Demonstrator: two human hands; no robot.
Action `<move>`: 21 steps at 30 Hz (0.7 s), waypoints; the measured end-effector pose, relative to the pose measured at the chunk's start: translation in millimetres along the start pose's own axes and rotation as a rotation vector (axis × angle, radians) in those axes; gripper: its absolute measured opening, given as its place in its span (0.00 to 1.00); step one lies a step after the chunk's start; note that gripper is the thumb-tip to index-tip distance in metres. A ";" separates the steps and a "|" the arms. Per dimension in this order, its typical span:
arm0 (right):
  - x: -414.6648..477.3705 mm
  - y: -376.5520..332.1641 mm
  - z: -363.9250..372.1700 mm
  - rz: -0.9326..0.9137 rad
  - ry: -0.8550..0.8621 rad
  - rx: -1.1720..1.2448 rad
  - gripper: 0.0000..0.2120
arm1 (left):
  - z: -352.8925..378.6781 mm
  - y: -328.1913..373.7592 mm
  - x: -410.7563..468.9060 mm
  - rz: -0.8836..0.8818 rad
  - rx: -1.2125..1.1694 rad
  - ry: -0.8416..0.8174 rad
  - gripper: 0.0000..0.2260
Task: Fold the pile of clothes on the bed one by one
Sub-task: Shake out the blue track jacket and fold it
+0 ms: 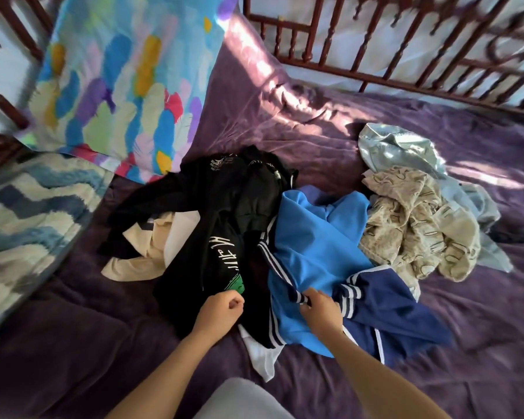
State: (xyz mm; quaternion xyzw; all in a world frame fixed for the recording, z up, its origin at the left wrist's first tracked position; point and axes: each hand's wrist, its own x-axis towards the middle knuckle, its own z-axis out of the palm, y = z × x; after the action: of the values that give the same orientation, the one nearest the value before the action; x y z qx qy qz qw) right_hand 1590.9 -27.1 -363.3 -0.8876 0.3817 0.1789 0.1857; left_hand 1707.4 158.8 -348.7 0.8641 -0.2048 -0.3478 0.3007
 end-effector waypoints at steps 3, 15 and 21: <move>-16.6 9.1 -39.0 -0.072 0.077 0.085 0.04 | -2.8 16.1 -0.6 0.052 0.002 0.018 0.07; -157.6 49.4 -264.5 -0.381 0.498 0.370 0.06 | -17.3 158.8 -50.2 0.528 -0.052 0.111 0.06; -222.3 56.4 -355.0 -0.502 0.822 0.691 0.15 | -34.1 228.2 -99.3 0.824 -0.102 0.290 0.09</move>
State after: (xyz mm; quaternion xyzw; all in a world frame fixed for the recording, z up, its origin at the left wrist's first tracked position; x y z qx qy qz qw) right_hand 1468.0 -92.8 35.7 -0.8354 0.2367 -0.3636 0.3375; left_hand 1632.0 59.8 -130.4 0.7341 -0.4709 -0.0835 0.4821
